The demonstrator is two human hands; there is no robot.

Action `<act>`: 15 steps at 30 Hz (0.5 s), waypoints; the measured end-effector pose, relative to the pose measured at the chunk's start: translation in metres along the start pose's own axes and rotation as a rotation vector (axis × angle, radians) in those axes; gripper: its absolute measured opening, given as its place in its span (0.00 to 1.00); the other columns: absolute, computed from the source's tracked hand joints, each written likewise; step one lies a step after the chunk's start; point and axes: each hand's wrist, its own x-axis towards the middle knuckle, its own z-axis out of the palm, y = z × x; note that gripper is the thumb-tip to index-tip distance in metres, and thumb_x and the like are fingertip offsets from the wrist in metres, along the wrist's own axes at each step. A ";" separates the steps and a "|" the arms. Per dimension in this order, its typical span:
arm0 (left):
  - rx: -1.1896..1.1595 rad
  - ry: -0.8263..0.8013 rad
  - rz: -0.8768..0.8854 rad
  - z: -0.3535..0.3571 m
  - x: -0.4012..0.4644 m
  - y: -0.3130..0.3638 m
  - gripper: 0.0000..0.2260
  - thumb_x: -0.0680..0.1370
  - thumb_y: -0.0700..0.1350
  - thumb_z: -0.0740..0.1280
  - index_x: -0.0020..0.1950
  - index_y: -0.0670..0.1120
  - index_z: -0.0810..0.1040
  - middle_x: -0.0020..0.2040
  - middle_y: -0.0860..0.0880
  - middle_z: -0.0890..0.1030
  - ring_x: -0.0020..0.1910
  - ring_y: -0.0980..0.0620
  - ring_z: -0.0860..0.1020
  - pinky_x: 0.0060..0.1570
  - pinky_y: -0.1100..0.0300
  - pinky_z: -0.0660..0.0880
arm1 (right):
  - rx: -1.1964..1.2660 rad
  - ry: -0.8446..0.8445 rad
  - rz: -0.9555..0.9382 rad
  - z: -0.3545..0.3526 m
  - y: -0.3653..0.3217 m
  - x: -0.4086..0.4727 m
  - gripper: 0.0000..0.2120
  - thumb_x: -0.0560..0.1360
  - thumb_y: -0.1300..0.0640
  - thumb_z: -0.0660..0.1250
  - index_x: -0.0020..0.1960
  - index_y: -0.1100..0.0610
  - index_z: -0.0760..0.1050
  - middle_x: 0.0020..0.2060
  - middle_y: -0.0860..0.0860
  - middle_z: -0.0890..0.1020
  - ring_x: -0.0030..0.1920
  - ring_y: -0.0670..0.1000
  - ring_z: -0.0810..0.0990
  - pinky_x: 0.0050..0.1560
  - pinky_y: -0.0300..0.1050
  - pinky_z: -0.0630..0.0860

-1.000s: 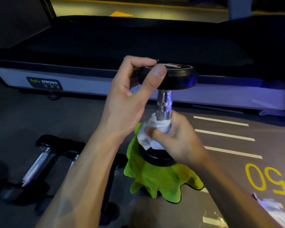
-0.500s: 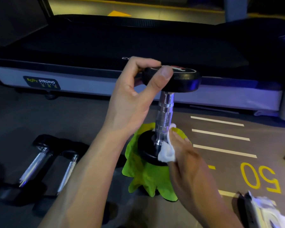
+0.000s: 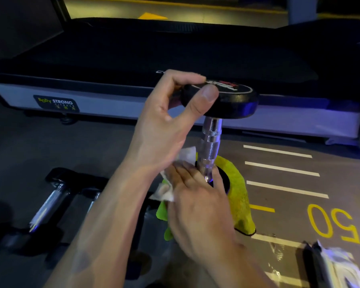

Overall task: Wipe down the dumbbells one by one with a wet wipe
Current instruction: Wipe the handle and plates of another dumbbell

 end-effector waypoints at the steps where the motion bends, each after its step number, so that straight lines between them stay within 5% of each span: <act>1: -0.002 -0.009 0.001 0.000 -0.001 0.000 0.14 0.77 0.55 0.71 0.59 0.49 0.79 0.57 0.42 0.82 0.59 0.43 0.80 0.66 0.44 0.76 | -0.036 -0.028 0.017 0.001 -0.003 0.005 0.30 0.71 0.50 0.53 0.71 0.53 0.73 0.66 0.48 0.79 0.70 0.52 0.73 0.75 0.64 0.60; 6: -0.027 0.022 -0.007 -0.001 -0.002 -0.002 0.13 0.77 0.56 0.71 0.58 0.51 0.79 0.51 0.54 0.81 0.51 0.57 0.78 0.57 0.58 0.73 | 0.164 0.055 -0.072 -0.003 0.010 -0.019 0.29 0.71 0.50 0.58 0.71 0.50 0.75 0.68 0.42 0.78 0.73 0.44 0.71 0.77 0.56 0.60; 10: -0.039 0.030 -0.004 -0.003 -0.002 -0.004 0.13 0.77 0.55 0.70 0.58 0.50 0.79 0.52 0.50 0.81 0.52 0.57 0.79 0.57 0.60 0.74 | 0.418 0.283 -0.078 -0.002 0.043 -0.052 0.26 0.72 0.53 0.60 0.69 0.53 0.78 0.69 0.42 0.77 0.73 0.42 0.72 0.72 0.52 0.67; 15: -0.048 0.019 0.006 -0.004 -0.001 -0.004 0.13 0.78 0.54 0.70 0.58 0.49 0.79 0.52 0.51 0.81 0.53 0.58 0.79 0.58 0.61 0.74 | 0.434 0.371 0.018 0.001 0.040 -0.059 0.22 0.81 0.48 0.56 0.70 0.52 0.77 0.70 0.41 0.77 0.74 0.41 0.71 0.72 0.54 0.65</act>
